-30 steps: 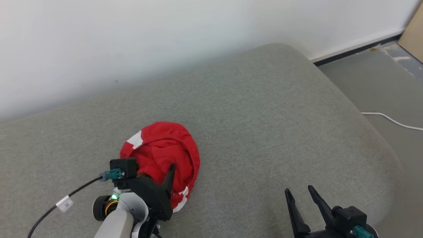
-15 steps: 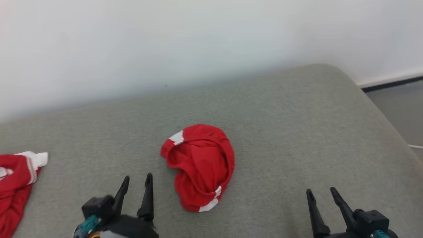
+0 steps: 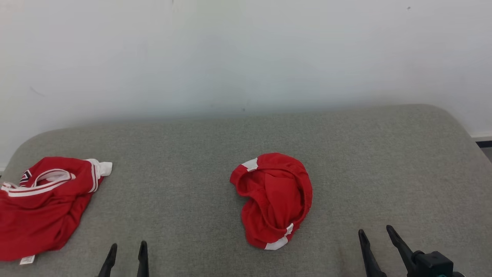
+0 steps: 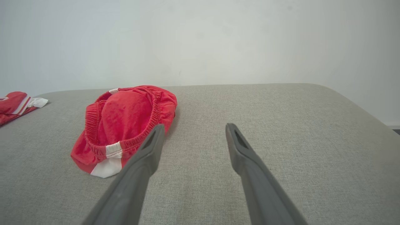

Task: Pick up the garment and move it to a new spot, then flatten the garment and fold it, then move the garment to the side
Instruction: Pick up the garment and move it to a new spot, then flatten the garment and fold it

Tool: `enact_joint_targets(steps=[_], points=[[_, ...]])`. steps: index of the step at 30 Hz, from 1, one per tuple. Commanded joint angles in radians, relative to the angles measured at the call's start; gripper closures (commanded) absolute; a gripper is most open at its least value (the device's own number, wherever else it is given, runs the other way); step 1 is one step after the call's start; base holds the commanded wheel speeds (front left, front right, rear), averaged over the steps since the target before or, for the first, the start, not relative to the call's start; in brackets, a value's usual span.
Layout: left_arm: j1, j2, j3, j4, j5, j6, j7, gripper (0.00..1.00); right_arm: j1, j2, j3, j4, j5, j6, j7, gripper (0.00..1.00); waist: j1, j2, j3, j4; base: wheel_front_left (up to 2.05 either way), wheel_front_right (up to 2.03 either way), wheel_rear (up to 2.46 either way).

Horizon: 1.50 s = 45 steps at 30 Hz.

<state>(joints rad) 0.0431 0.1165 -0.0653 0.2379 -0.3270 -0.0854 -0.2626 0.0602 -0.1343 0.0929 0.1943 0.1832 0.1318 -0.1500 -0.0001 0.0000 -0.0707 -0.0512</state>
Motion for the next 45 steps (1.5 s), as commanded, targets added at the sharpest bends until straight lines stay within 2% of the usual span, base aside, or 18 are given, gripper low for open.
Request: enact_joint_targets(steps=[1, 12, 20, 38, 45], points=[[0.025, 0.01, 0.003, -0.002, 0.038, 0.004, -0.003, 0.0, 0.009, -0.005, 0.003, 0.003, 0.005, -0.002, -0.005, 0.0, 0.0001, 0.0, -0.019, 0.023, 0.0, 0.0, 0.0], [0.143, -0.033, 0.096, -0.032, 0.073, -0.02, -0.003, 0.0, 0.041, 0.003, 0.007, 0.044, 0.016, -0.002, -0.016, 0.0, 0.0001, 0.0, -0.045, 0.026, 0.0, 0.0, 0.0], [0.155, -0.047, 0.128, -0.033, 0.087, -0.034, -0.003, 0.0, 0.057, 0.012, -0.001, 0.072, 0.013, -0.002, -0.028, 0.0, 0.0001, 0.0, -0.044, 0.016, 0.0, 0.0, 0.0], [0.157, -0.059, 0.135, -0.018, 0.099, -0.044, -0.003, 0.0, 0.041, 0.03, -0.002, 0.091, 0.01, -0.002, -0.037, 0.0, 0.0001, 0.0, -0.032, 0.008, 0.0, 0.0, 0.0], [0.144, -0.059, 0.095, -0.022, 0.099, -0.046, -0.003, 0.0, 0.029, 0.025, 0.006, 0.1, 0.02, -0.002, -0.037, 0.0, 0.0001, 0.0, -0.028, -0.019, 0.0, 0.0, 0.0]])
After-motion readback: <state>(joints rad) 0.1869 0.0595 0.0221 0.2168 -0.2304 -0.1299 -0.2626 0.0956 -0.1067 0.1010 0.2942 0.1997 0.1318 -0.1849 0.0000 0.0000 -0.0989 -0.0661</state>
